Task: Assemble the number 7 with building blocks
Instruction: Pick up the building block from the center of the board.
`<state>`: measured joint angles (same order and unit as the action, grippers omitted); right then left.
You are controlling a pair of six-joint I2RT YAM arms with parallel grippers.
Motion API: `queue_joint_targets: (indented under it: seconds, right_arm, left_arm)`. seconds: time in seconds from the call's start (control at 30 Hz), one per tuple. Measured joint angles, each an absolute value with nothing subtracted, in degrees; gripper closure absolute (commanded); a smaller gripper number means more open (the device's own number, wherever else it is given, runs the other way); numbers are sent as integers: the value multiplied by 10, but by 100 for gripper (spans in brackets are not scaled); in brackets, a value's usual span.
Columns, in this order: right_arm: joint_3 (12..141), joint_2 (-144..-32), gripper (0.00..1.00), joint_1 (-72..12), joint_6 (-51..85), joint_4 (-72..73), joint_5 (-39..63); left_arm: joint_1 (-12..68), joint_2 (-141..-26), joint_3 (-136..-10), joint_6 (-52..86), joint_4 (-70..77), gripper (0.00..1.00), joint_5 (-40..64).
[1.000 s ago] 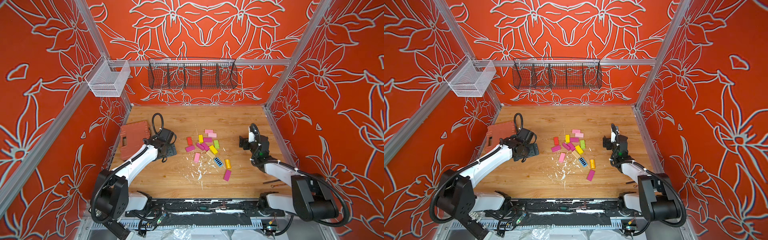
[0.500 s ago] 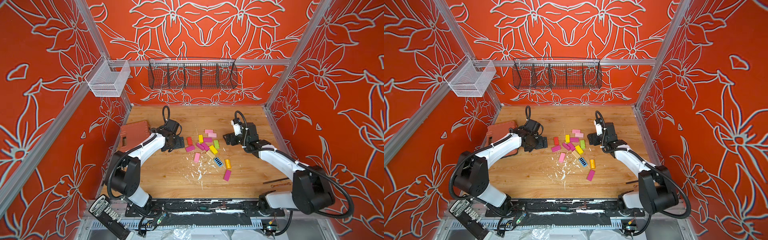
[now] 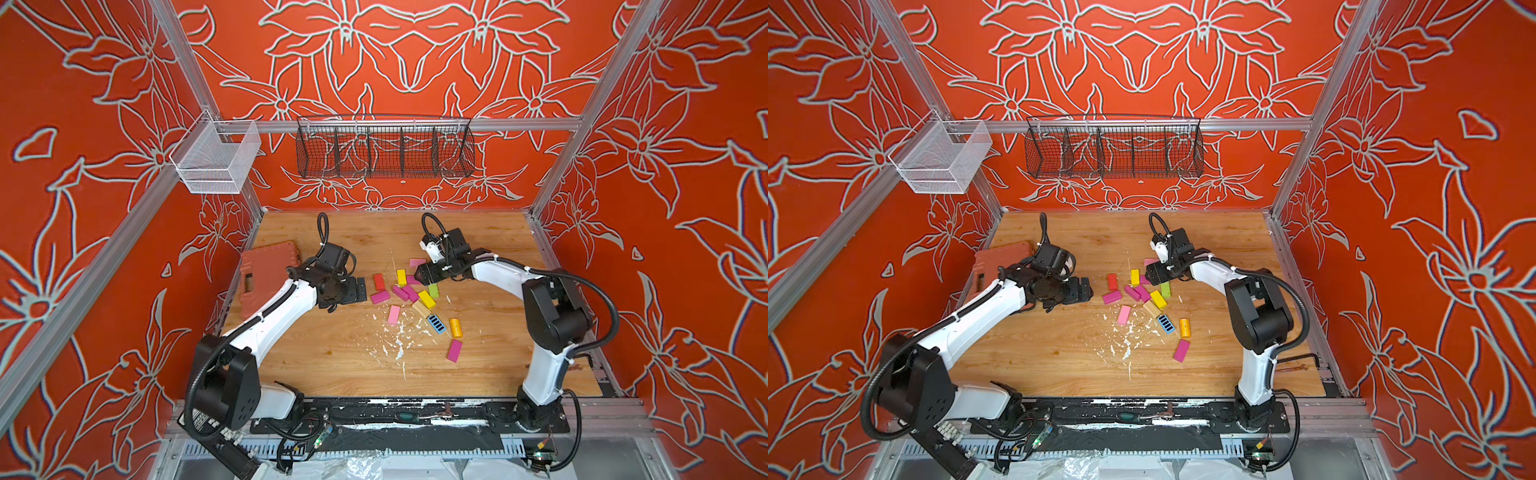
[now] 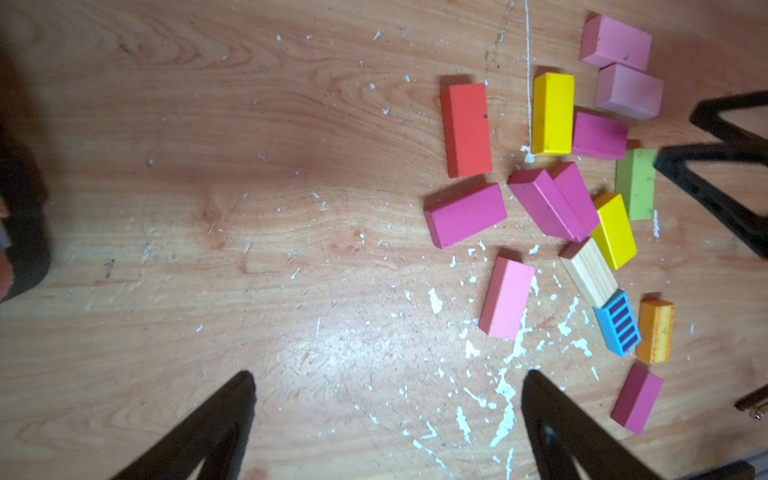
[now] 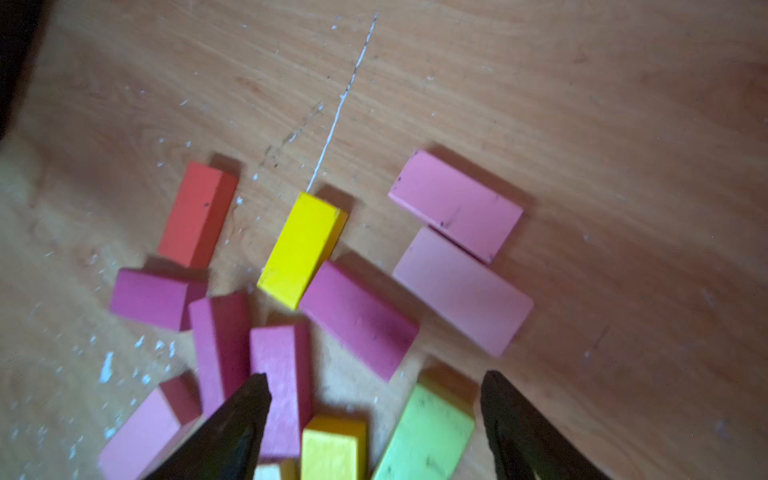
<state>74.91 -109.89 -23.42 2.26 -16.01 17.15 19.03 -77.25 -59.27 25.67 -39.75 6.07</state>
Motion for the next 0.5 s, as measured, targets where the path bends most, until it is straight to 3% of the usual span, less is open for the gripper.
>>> queue_joint_targets:
  seconds: [0.5]
  right_arm:
    - [798, -1159, 17, -280, 186, -198, -14]
  left_arm:
    - [190, -708, -568, 257, -401, 3, 65]
